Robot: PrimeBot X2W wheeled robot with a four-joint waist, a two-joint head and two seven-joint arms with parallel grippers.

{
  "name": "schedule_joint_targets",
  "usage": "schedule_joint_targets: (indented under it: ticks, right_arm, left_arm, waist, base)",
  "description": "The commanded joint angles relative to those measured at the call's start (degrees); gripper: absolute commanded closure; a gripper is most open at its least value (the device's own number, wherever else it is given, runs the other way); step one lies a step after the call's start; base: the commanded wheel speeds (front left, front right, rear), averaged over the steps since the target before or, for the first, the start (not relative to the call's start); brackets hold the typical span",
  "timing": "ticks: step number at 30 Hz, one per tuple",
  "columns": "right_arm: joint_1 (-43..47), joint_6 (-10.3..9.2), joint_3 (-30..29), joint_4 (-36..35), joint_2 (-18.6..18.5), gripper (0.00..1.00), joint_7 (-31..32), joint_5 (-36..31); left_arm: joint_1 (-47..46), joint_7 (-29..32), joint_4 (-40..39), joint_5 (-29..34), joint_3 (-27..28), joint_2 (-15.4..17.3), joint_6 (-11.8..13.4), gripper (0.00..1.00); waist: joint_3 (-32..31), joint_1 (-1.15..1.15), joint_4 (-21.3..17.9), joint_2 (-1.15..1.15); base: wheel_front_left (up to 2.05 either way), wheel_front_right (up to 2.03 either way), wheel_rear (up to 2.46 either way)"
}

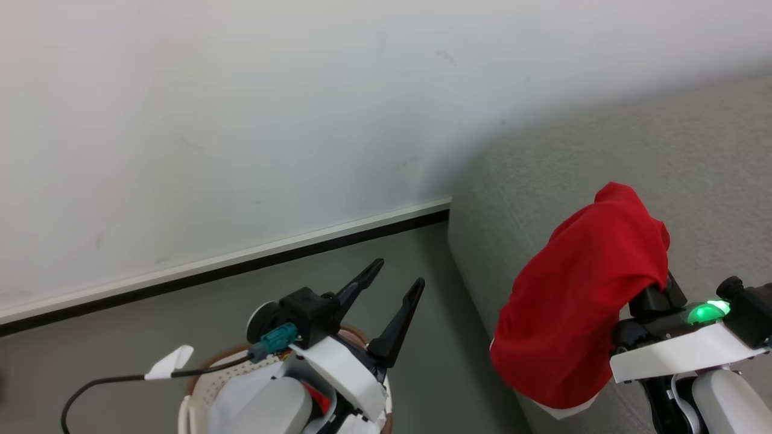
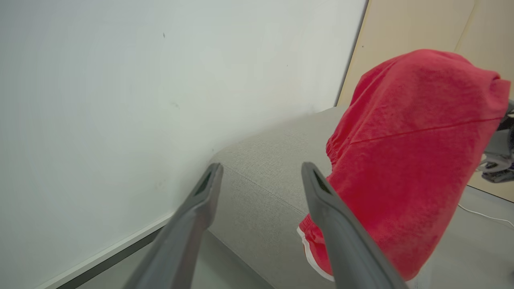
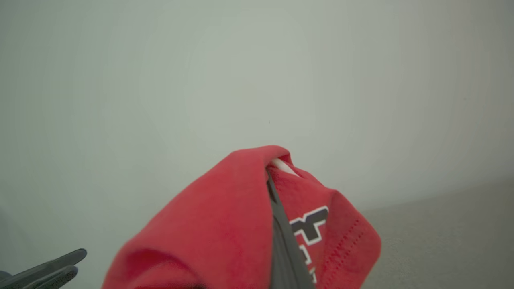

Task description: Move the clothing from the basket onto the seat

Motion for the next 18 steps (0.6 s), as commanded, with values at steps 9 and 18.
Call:
schedule_joint_targets:
  ticks: [9,18]
  right_arm:
    - [3.3,-0.12,-1.7,-2.8,1.0,1.00,0.0,-1.5]
    - [4.8,-0.12,-3.0,-4.6,1.6,1.00,0.0,-2.1]
  left_arm:
    - [1.3,0.0,-0.9,1.3,0.9,0.9,-0.5,0.00]
    - [0.3,0.0,-1.7,2.9,0.7,1.1,-0.9,0.00]
  waist:
    - [1.0,0.00,-9.6,0.00]
    - [2.3,0.00,-15.4,0.00]
  base:
    - [0.00,0.00,0.00]
    - [0.00,0.00,0.00]
